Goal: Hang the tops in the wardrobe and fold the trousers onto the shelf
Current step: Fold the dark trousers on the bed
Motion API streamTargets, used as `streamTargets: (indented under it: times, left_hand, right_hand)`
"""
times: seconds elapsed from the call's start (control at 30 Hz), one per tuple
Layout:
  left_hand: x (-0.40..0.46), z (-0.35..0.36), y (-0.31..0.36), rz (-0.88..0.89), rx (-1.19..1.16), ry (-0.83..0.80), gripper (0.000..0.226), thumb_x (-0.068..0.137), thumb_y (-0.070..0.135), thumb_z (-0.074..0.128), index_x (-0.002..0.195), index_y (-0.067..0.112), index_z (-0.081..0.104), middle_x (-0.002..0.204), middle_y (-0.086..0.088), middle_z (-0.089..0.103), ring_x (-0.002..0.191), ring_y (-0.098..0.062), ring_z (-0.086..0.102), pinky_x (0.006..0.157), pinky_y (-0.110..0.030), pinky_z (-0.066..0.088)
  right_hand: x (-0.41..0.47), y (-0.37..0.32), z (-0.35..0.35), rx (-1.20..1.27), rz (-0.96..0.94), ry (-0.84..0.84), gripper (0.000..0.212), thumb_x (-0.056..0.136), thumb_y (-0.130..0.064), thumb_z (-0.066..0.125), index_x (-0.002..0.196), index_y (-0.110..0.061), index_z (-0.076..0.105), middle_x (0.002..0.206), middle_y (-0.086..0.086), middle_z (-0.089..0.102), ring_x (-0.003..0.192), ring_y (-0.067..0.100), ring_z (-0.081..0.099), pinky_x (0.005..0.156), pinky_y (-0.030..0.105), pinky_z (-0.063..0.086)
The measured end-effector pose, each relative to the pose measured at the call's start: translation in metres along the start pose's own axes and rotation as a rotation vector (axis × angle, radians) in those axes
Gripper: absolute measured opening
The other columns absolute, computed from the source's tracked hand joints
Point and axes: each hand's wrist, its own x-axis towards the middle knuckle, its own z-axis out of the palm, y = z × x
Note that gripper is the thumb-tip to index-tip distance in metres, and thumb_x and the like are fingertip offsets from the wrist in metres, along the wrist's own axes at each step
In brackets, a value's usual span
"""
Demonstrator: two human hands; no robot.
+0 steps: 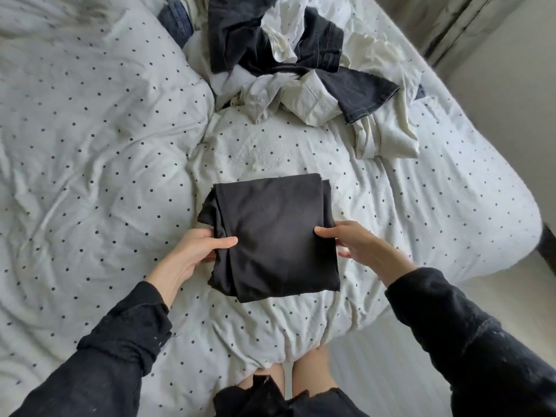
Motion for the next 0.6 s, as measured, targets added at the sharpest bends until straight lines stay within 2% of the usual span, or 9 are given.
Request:
streamTargets:
  times: [0.07,0.2,0.27,0.33,0.4,0.47,0.53,0.6]
  left_hand:
    - [-0.015,0.011,0.01,0.037,0.038,-0.04,0.02,0.072,0.013,0.079,0.089,0.013,0.069,0.094,-0.003,0.072,0.091,-0.019,0.065,0.081,-0.029,0.049]
    - [-0.048,0.054,0.024,0.097,0.102,-0.178,0.018,0.076,0.012,0.076,0.092,0.012,0.067,0.09,-0.002,0.071,0.079,-0.014,0.064,0.066,-0.02,0.049]
    - [-0.069,0.08,0.025,0.123,0.14,-0.236,0.016,0.077,0.011,0.075,0.09,0.012,0.066,0.089,-0.002,0.07,0.075,-0.012,0.063,0.063,-0.017,0.051]
    - [-0.088,0.104,0.02,0.147,0.182,-0.28,0.016,0.077,0.011,0.075,0.091,0.01,0.066,0.088,-0.003,0.069,0.074,-0.012,0.063,0.062,-0.016,0.051]
    - [-0.11,0.131,0.016,0.171,0.252,-0.339,0.017,0.079,0.01,0.073,0.094,0.007,0.066,0.09,-0.005,0.069,0.074,-0.013,0.062,0.065,-0.017,0.05]
    - [-0.131,0.159,0.012,0.191,0.321,-0.39,0.021,0.079,0.008,0.072,0.098,0.004,0.066,0.09,-0.007,0.069,0.072,-0.013,0.063,0.06,-0.015,0.053]
    - [-0.152,0.187,0.008,0.204,0.38,-0.437,0.018,0.08,0.008,0.072,0.095,0.002,0.065,0.071,-0.004,0.069,0.058,-0.007,0.062,0.052,-0.013,0.052]
    - [-0.183,0.232,0.002,0.217,0.474,-0.513,0.008,0.083,0.007,0.068,0.085,0.005,0.06,0.042,0.007,0.056,0.036,0.0,0.05,0.045,-0.011,0.046]
  right_hand:
    - [-0.028,0.01,-0.011,0.058,-0.045,0.076,0.03,0.082,-0.028,0.071,0.109,-0.016,0.066,0.114,-0.003,0.065,0.109,0.016,0.055,0.095,0.036,0.033]
    - [-0.078,0.05,-0.038,0.209,-0.063,0.247,0.038,0.077,-0.029,0.075,0.11,-0.013,0.065,0.113,-0.002,0.065,0.108,0.017,0.057,0.098,0.036,0.038]
    - [-0.108,0.076,-0.053,0.284,-0.048,0.304,0.038,0.076,-0.028,0.076,0.108,-0.013,0.064,0.112,-0.001,0.064,0.101,0.018,0.057,0.089,0.033,0.041]
    - [-0.137,0.102,-0.066,0.34,-0.028,0.314,0.028,0.077,-0.026,0.076,0.101,-0.017,0.064,0.108,-0.002,0.063,0.094,0.017,0.056,0.078,0.029,0.041]
    - [-0.168,0.132,-0.082,0.404,-0.005,0.335,0.018,0.08,-0.023,0.073,0.094,-0.019,0.062,0.102,-0.004,0.061,0.087,0.015,0.055,0.075,0.027,0.04]
    - [-0.197,0.163,-0.096,0.465,0.001,0.367,0.023,0.081,-0.021,0.071,0.102,-0.017,0.063,0.104,-0.004,0.061,0.087,0.015,0.056,0.076,0.028,0.04]
    - [-0.221,0.193,-0.108,0.518,-0.004,0.419,0.034,0.08,-0.02,0.072,0.113,-0.012,0.062,0.107,-0.001,0.062,0.088,0.017,0.058,0.075,0.027,0.043]
    - [-0.257,0.235,-0.123,0.631,-0.019,0.48,0.03,0.082,-0.017,0.069,0.111,-0.011,0.062,0.107,0.0,0.063,0.089,0.017,0.059,0.073,0.027,0.046]
